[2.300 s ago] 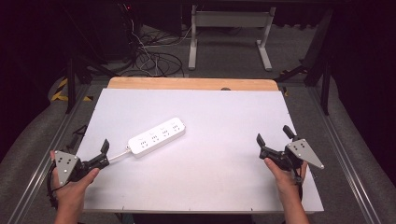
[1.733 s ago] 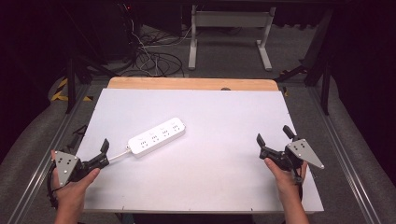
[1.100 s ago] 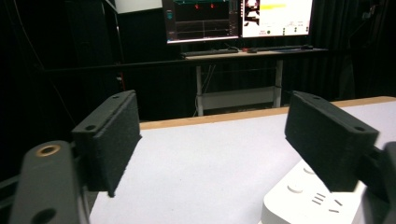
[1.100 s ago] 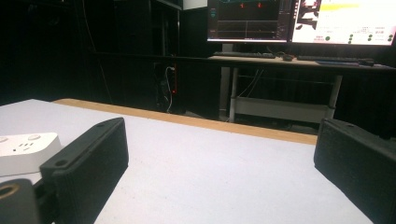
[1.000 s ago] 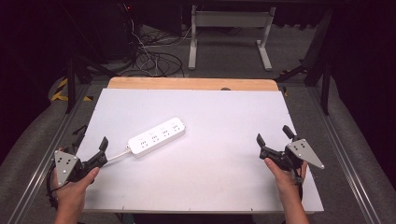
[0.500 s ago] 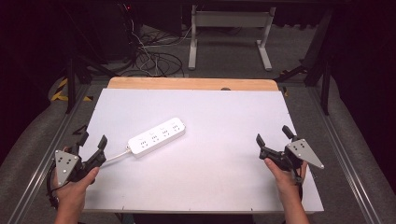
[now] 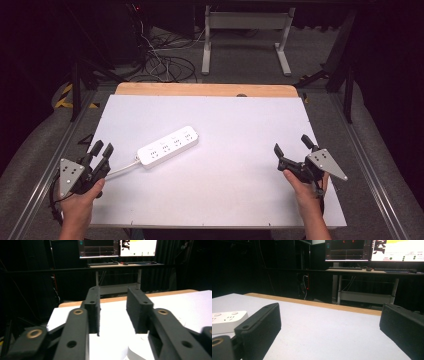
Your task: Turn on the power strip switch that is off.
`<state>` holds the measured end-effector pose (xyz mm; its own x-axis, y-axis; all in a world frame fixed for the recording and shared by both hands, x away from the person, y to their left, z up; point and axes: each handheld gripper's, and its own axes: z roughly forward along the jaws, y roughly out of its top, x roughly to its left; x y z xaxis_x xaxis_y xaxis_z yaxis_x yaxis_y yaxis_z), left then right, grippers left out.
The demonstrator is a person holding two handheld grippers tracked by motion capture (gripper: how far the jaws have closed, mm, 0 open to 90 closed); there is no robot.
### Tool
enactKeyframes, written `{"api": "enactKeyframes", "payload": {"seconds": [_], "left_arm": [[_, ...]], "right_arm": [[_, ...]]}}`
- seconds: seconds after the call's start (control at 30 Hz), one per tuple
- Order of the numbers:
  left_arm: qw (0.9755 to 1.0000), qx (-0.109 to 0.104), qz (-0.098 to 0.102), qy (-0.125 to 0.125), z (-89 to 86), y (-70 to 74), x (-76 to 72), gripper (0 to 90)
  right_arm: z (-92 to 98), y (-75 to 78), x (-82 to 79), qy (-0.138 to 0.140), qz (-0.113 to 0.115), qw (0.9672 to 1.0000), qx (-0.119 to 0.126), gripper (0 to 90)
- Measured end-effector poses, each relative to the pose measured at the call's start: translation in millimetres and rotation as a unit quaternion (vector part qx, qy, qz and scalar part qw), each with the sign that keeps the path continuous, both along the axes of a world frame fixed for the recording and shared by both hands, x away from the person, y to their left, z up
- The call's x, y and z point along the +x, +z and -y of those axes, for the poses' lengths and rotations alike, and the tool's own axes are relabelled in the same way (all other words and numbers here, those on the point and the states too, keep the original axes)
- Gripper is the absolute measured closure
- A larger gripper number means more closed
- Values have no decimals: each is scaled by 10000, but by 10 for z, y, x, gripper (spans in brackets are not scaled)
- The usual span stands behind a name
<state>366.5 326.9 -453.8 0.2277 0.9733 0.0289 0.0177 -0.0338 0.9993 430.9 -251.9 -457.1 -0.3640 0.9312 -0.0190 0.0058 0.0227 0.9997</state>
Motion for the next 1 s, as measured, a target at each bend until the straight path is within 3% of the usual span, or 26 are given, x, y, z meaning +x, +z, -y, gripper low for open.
{"api": "enactKeyframes", "payload": {"seconds": [0.33,0.43,0.63,0.8,1.0], "left_arm": [[9994,-126,-327,-75,-20,47,-7,814],[9978,-180,-639,-60,-42,86,-28,867],[9962,-273,-802,-177,-40,200,-29,900],[9951,-112,-944,-273,60,226,21,900],[9920,97,-1203,-370,138,252,135,900]], "right_arm": [[-5,-4,1,30,-9,10000,-12,43],[-6,-7,0,25,-32,10000,-4,43],[-3,-6,4,41,-32,10000,11,45],[11,-4,6,46,-38,10000,38,45],[9,-4,2,48,-56,10000,50,46]]}}
